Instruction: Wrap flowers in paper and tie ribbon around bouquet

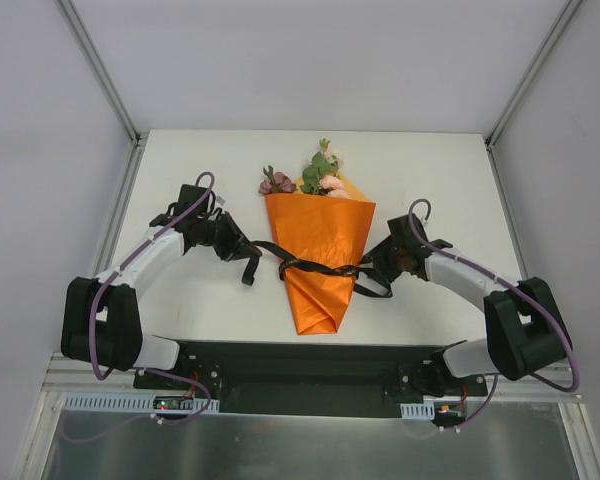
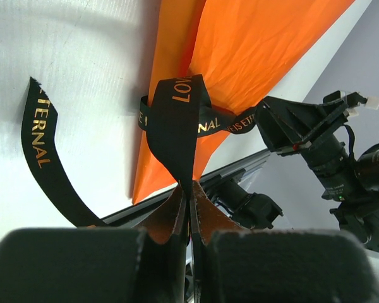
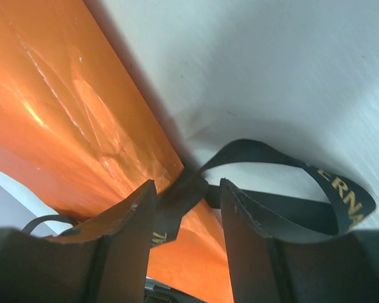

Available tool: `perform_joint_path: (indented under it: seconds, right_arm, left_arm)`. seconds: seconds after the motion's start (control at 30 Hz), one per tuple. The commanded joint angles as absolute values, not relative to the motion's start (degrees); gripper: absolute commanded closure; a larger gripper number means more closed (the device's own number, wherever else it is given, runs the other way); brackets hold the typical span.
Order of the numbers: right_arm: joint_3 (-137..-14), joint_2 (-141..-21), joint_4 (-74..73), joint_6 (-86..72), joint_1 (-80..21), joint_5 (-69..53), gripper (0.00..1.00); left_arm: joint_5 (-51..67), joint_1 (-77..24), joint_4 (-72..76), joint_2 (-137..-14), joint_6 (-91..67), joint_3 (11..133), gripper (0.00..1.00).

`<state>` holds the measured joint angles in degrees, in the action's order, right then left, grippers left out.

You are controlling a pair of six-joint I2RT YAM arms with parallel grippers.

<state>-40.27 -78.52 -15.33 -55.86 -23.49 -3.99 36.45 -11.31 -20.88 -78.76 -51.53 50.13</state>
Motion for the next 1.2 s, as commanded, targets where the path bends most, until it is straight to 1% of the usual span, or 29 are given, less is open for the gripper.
perform_joint_path:
  seconds: [0.0, 0.1, 0.13, 0.2, 0.23, 0.3, 0.4, 0.5, 0.53, 0.57, 0.63, 0.73, 0.83, 0.87, 0.93, 1.17]
  right_arm:
    - [-39.9, -81.9, -9.0, -59.2, -23.1, -4.7, 0.55]
    - [-40.3, -83.5, -8.2, -59.2, -23.0, -4.8, 0.68]
    - [-40.2, -83.6, -8.2, -59.2, -23.2, -4.7, 0.75]
    - [-39.7, -83.1, -8.3, -58.9, -23.1, -3.9, 0.85]
    - [-39.6, -82.2, -9.0, -58.8, -23.1, -3.3, 0.93]
    - [-41.1, -81.7, -12.3, -57.5, -23.0, -2.1, 1.0]
    - [-45.0, -81.3, -19.5, -55.7, -23.2, -0.4, 0.99]
    - [-48.2, -79.8, -27.5, -54.8, -23.2, 5.2, 1.0]
    - [-51.1, -79.6, -30.5, -54.5, -23.3, 6.9, 1.0]
    - [-53.2, -80.1, -37.0, -54.8, -23.2, 10.3, 1.0]
    - [-57.7, -81.3, -44.7, -56.2, -22.9, 13.2, 1.0]
    - [-60.6, -85.2, -46.3, -55.4, -21.2, 12.6, 1.0]
    - [-62.1, -89.6, -46.8, -54.9, -19.5, 11.7, 1.0]
    - [-62.9, -90.3, -46.9, -54.2, -19.2, 11.7, 1.0]
    - [-63.6, -91.7, -46.8, -53.6, -18.2, 12.6, 1.0]
    - [-61.9, -92.2, -44.2, -52.1, -13.6, 13.3, 1.0]
  left_arm:
    - [38.0, -11.9, -21.0, -79.1, -50.4, 50.9, 1.0]
    - [37.4, -11.9, -21.1, -79.1, -50.4, 50.6, 1.0]
    - [37.0, -11.9, -21.1, -78.9, -50.6, 50.5, 1.0]
    - [35.9, -11.9, -21.0, -78.7, -51.5, 49.7, 1.0]
    - [34.6, -11.9, -21.0, -78.6, -51.8, 49.7, 1.0]
    - [33.5, -11.8, -21.2, -78.7, -52.6, 49.2, 1.0]
    - [31.0, -11.0, -21.1, -79.3, -54.7, 48.8, 1.0]
    - [28.5, -9.8, -21.1, -79.7, -56.1, 49.0, 1.0]
    - [27.8, -8.6, -21.4, -79.5, -56.8, 48.7, 1.0]
    - [26.0, -8.0, -21.3, -79.3, -57.2, 48.6, 1.0]
    - [23.6, -6.1, -22.3, -79.3, -57.9, 48.7, 1.0]
    - [19.3, -3.0, -24.1, -81.1, -57.8, 50.2, 1.0]
    - [18.9, -0.4, -25.0, -83.4, -57.7, 50.3, 1.0]
    - [18.9, 2.6, -25.0, -83.8, -57.7, 50.3, 1.0]
    - [18.4, 4.6, -25.0, -84.7, -56.5, 50.4, 1.0]
    - [16.3, 10.3, -25.8, -84.5, -55.1, 49.0, 1.0]
